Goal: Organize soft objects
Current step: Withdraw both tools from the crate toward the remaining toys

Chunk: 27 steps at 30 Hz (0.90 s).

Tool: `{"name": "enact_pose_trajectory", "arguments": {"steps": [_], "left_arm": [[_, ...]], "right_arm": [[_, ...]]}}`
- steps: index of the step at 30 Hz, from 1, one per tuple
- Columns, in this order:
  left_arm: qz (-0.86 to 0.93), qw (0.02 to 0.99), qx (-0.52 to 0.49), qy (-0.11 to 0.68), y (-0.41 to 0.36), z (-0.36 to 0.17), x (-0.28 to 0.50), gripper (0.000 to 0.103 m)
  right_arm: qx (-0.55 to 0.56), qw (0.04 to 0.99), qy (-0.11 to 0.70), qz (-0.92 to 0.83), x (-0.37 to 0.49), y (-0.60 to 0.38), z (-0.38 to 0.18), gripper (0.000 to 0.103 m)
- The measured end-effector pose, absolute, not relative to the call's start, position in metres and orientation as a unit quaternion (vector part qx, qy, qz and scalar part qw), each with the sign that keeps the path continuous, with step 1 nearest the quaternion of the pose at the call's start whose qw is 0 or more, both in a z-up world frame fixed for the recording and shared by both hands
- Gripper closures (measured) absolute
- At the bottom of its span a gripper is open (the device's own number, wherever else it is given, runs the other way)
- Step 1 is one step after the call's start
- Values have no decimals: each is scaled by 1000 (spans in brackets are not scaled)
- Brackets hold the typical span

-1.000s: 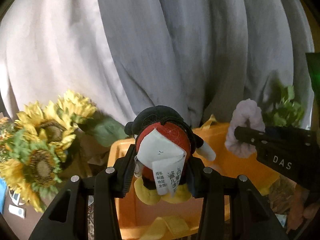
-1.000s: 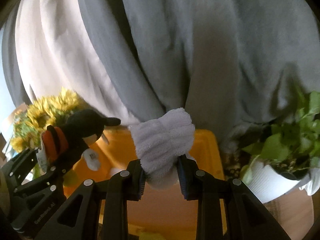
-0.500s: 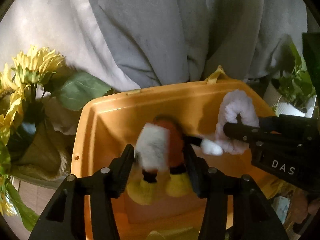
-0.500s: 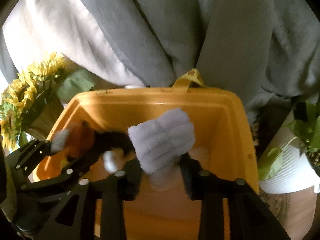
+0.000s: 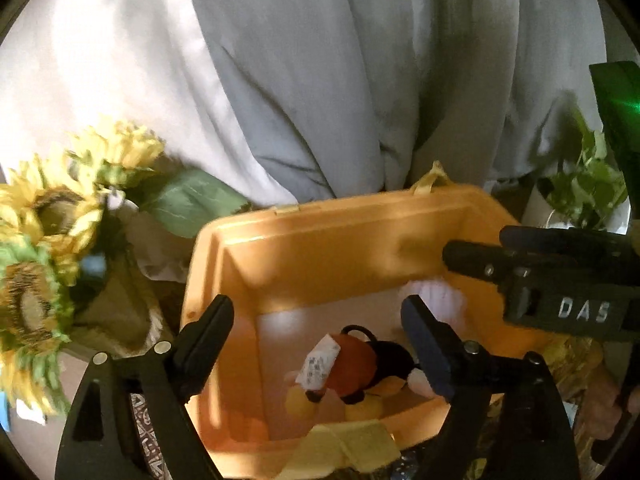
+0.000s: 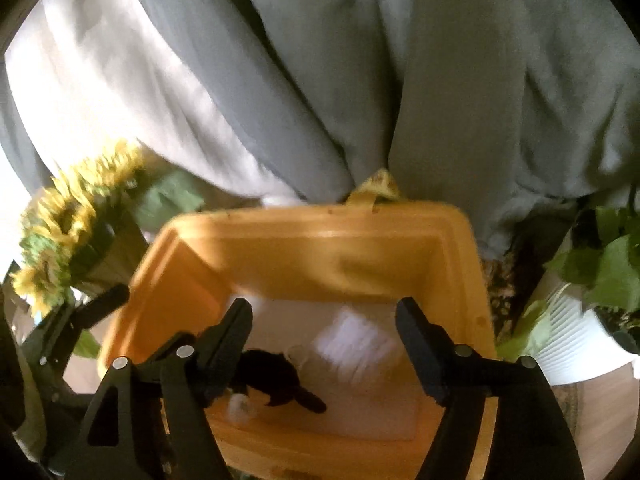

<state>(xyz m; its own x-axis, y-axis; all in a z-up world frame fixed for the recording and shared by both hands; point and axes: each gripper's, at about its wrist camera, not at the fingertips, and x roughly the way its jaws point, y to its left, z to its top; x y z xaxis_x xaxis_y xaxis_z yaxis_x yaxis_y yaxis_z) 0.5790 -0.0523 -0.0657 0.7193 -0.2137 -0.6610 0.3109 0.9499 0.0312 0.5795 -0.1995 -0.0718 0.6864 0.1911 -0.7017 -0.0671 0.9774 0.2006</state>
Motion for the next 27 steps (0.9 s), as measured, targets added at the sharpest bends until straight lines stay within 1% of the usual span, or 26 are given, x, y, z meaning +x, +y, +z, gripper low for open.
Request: {"name": "enact_pose_trajectory", "arguments": {"steps": [7,13,22,25,27], "left_arm": [[-119,944,60,301,-45,-37,549,9],[-98,959,62,260,-42,-14,518,0],[-84,969,66,223,-40,7,461,0],[-87,970,65,219,-41,8,443,0],[-87,970,63,218,-41,8,431,0]], "right_arm": [[55,938,340,40,548,-198,-37,28],[53,953,299,16,512,-203,-11,28],[44,966,254,-10,454,-210,8,28],[45,968,244,-20,435,-215,10,24],[52,969,240,-31,422,-219,9,24]]}}
